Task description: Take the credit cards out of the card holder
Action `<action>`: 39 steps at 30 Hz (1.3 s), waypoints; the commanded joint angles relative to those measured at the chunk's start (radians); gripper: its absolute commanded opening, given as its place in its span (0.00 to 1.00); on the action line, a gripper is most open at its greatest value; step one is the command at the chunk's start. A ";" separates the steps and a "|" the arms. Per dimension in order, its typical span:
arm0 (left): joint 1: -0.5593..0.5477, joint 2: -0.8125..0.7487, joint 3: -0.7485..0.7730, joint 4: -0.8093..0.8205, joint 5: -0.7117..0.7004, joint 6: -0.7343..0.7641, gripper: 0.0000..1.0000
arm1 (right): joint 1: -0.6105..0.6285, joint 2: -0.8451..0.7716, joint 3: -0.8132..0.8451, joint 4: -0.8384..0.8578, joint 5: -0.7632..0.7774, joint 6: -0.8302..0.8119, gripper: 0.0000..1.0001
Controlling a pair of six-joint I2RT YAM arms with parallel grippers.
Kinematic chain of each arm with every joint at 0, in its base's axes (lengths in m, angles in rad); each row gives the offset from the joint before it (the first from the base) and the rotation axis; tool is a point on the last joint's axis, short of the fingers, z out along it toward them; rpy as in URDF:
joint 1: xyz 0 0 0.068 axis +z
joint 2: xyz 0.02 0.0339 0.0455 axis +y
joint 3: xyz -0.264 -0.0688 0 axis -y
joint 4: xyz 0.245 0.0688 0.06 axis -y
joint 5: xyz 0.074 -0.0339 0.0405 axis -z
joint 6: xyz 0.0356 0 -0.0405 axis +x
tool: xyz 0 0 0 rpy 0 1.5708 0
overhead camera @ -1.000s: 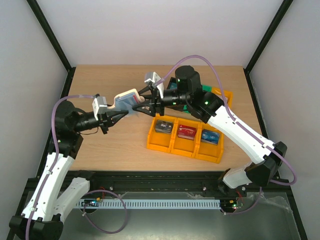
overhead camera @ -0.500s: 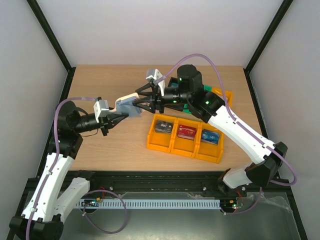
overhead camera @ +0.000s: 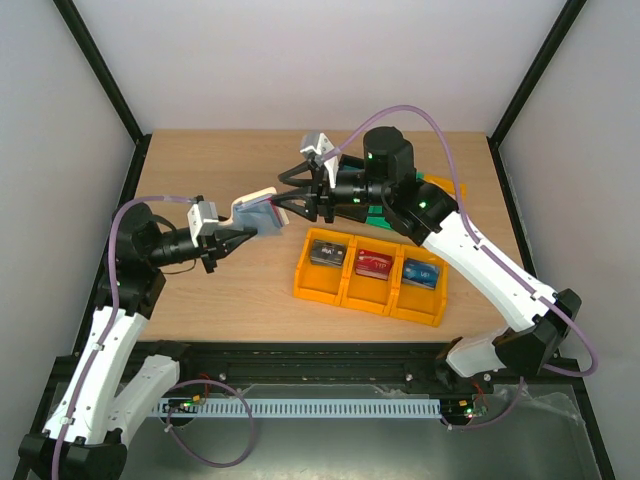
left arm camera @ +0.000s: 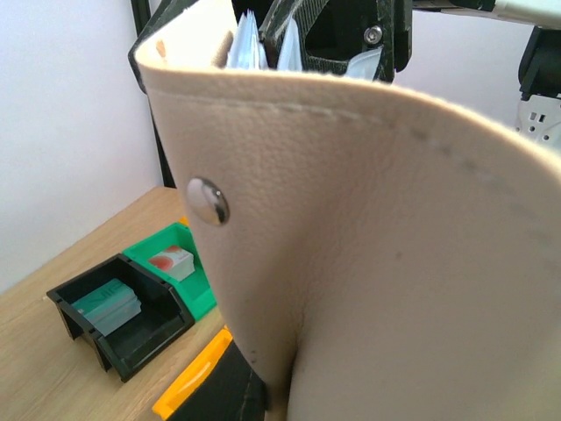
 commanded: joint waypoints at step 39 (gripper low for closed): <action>0.035 -0.009 -0.092 0.132 -0.525 -0.224 0.99 | 0.179 0.408 0.561 -0.620 1.212 0.121 0.02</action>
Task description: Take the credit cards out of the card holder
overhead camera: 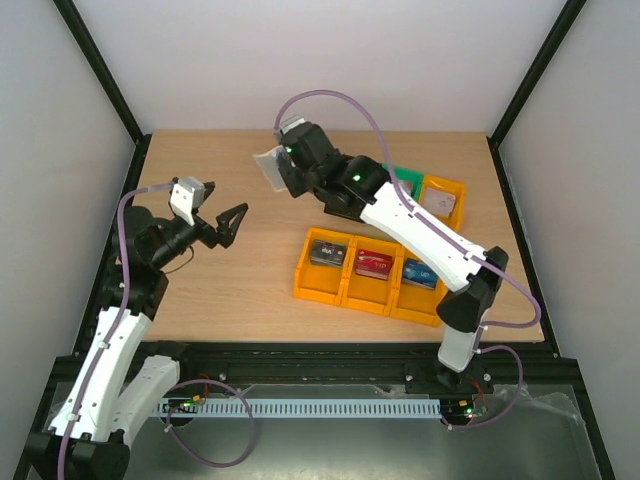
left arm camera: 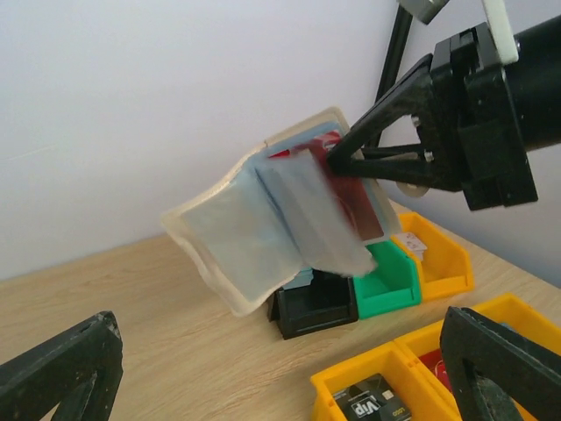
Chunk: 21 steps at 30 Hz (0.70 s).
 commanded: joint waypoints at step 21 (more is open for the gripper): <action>0.062 0.002 -0.046 0.013 0.046 -0.105 0.99 | 0.006 -0.071 0.093 -0.085 -0.623 -0.151 0.02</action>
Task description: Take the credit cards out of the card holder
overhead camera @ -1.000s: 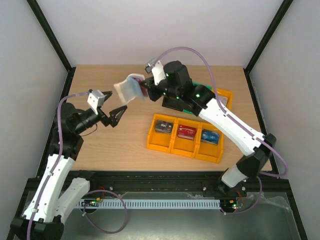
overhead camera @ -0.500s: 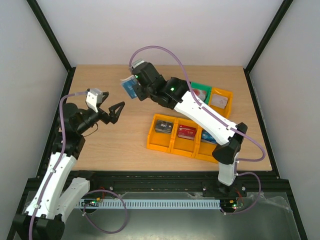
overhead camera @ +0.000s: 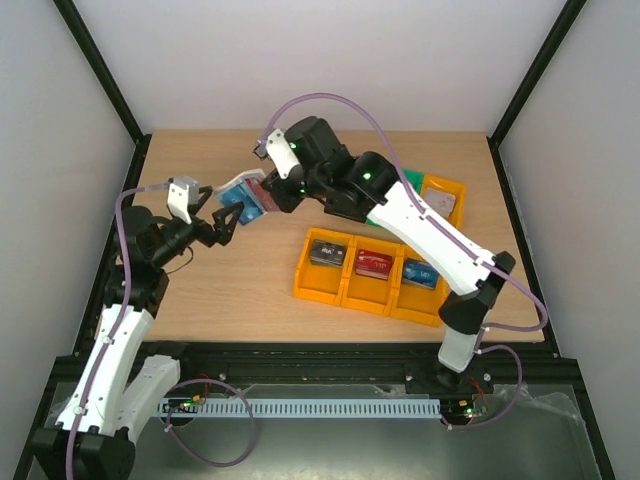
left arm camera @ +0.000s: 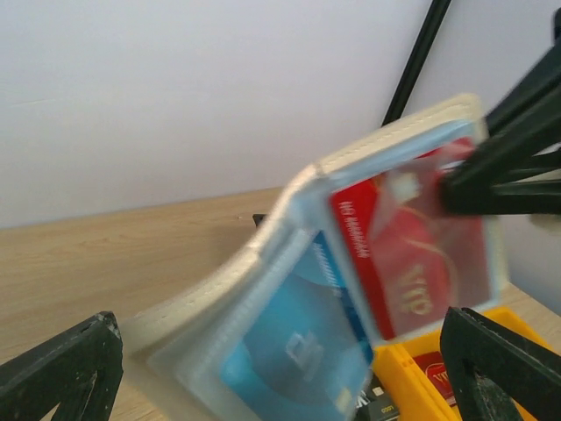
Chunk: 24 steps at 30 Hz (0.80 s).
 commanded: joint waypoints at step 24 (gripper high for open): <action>0.064 -0.061 0.003 0.103 0.508 -0.075 0.32 | -0.165 -0.304 -0.265 0.211 -0.625 -0.111 0.02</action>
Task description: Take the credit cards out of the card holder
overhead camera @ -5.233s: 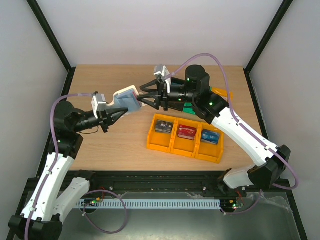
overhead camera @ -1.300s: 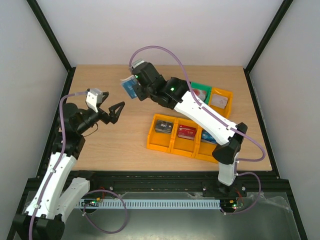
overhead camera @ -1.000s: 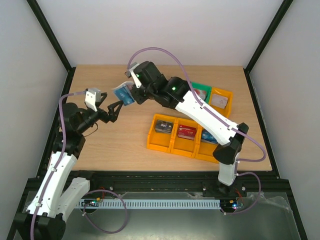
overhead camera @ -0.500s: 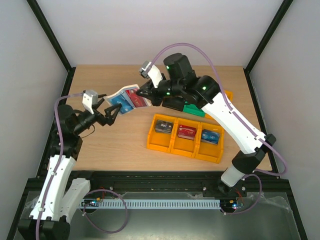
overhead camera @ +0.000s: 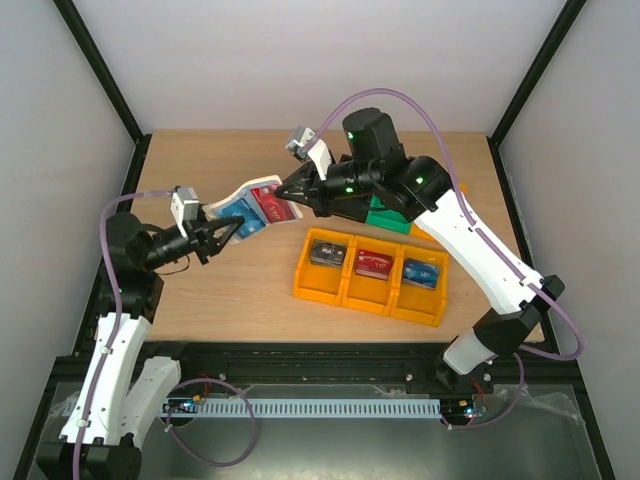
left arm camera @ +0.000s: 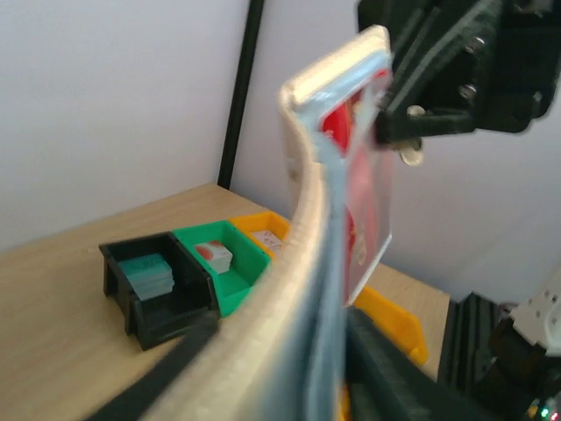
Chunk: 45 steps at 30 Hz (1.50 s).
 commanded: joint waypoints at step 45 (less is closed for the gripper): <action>-0.033 0.045 0.109 -0.010 0.139 0.031 0.02 | 0.013 -0.020 -0.282 0.491 -0.157 0.289 0.27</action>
